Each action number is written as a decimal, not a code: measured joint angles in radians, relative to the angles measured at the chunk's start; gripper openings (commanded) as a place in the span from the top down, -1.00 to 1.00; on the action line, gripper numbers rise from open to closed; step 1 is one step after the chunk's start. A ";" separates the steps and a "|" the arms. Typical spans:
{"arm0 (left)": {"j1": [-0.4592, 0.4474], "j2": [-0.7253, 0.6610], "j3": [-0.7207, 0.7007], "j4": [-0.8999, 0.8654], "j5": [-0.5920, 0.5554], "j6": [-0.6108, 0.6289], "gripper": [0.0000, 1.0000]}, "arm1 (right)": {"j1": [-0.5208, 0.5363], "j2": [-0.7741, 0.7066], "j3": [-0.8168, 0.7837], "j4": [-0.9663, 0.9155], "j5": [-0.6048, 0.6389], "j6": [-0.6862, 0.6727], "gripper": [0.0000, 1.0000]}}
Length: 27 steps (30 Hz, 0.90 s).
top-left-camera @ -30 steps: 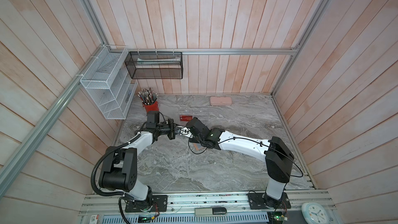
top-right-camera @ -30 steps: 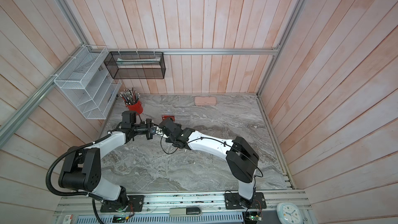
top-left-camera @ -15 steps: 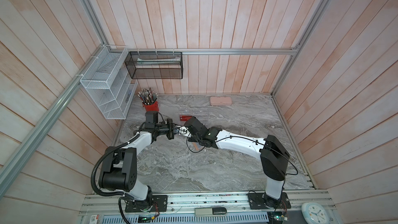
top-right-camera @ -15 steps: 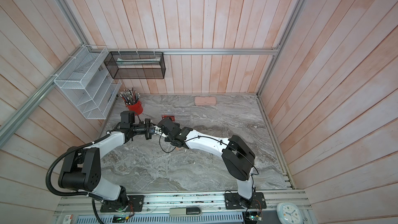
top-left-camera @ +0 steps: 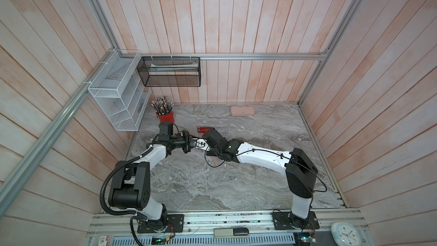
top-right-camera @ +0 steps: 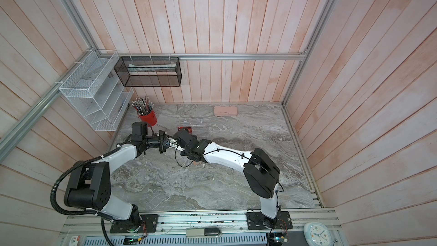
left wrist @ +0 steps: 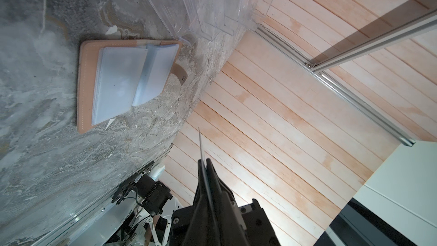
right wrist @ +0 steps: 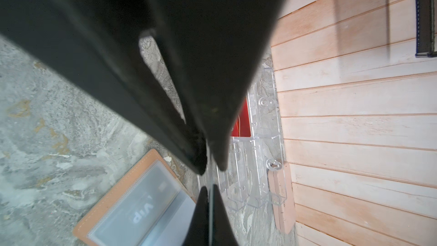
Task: Take the credit cards out of the card holder
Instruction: Take out the credit card from the card slot, then place the credit card in the storage box.
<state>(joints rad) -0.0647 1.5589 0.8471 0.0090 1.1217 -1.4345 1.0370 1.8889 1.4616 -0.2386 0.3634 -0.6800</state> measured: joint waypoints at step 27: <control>0.200 -0.040 -0.056 -0.039 0.008 0.107 -1.00 | -0.087 0.111 0.233 -0.127 -0.173 0.063 1.00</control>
<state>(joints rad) 0.1356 1.5188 0.7914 -0.0303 1.1297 -1.3277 0.9497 2.0003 1.6947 -0.3653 0.1902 -0.6170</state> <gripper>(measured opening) 0.999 0.047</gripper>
